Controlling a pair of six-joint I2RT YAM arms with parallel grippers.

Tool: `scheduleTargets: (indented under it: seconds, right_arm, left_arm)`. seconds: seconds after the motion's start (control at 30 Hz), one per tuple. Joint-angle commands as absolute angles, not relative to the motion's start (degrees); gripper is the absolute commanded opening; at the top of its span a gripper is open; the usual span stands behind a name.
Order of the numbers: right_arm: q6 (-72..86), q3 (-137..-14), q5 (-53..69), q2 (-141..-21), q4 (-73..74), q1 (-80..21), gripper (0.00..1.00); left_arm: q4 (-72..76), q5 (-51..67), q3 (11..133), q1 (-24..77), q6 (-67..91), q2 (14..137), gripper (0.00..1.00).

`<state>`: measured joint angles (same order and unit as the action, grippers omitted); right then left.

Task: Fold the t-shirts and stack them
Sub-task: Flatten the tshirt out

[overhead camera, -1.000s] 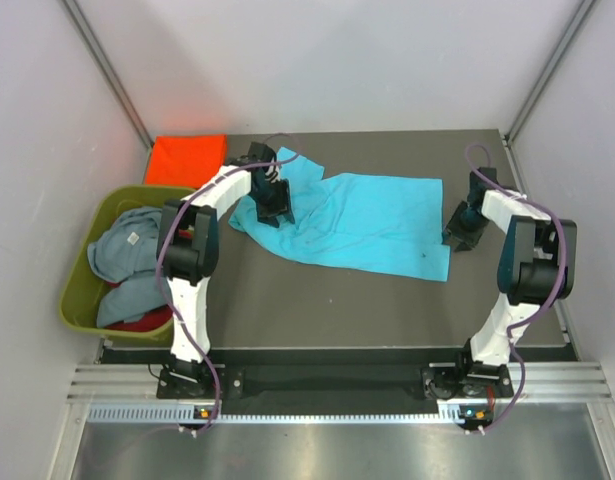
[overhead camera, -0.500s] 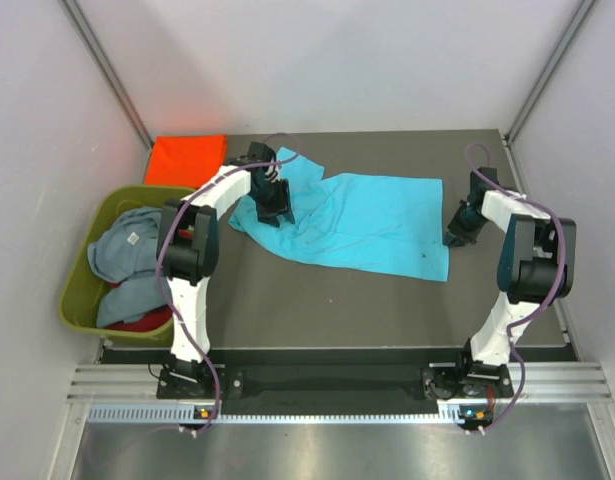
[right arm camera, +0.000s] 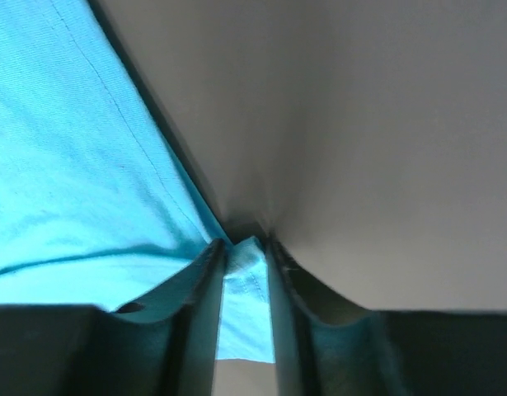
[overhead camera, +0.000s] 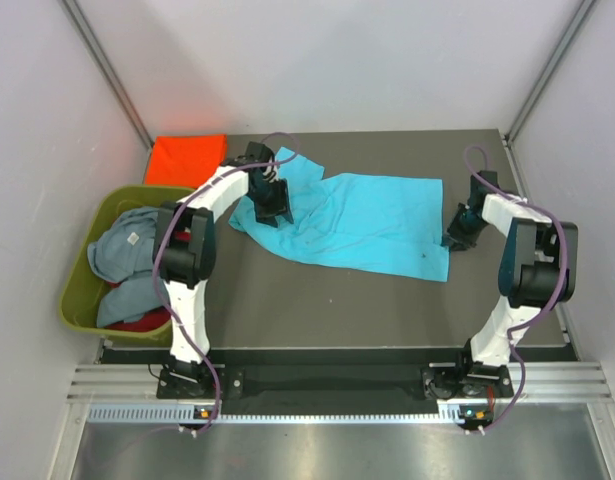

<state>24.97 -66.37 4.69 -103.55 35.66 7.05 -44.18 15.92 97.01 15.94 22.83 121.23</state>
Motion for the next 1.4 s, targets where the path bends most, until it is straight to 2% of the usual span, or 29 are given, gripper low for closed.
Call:
scheduleTargets:
  seconds: [0.0,0.07,0.2,0.23,0.5,0.7,0.8,1.0,1.17,1.37]
  right_arm:
    - [23.82,-65.66,6.06,-103.53,34.54,7.65,0.25]
    - [24.34,-65.57,5.28,-103.36,34.37,7.73,0.21]
    - [24.26,-66.53,2.73,-99.95,35.68,7.91,0.02]
    - [23.91,-66.88,2.2,-99.32,36.21,7.91,0.0]
    - [25.49,-64.61,4.92,-88.62,40.95,7.3,0.0]
    - [26.28,-58.2,6.68,-79.38,42.8,5.19,0.0]
    - [25.4,-55.21,8.08,-76.48,42.8,5.1,0.0]
    - [25.31,-52.38,8.7,-72.08,45.17,5.1,0.0]
    - [25.14,-52.91,8.26,-70.05,46.84,5.1,0.0]
    - [25.75,-53.17,9.05,-69.61,47.81,5.19,0.0]
  left_arm:
    - [-44.03,15.73,96.5,16.08,23.03,117.25,0.55]
    - [-44.21,15.73,96.42,16.08,23.03,117.33,0.57]
    - [-44.74,15.03,96.42,16.08,23.12,116.02,0.58]
    - [-44.65,14.68,96.42,16.08,23.03,115.75,0.59]
    - [-39.67,7.41,101.34,16.08,22.77,115.93,0.65]
    - [-25.87,1.67,101.42,15.56,21.45,117.86,0.6]
    - [-23.82,1.32,103.79,14.85,22.32,120.93,0.58]
    - [-19.52,-1.32,110.65,14.06,20.31,127.35,0.6]
    - [-15.91,-2.72,111.09,13.27,16.35,129.89,0.66]
    - [-14.24,-1.32,113.2,11.69,16.35,133.85,0.62]
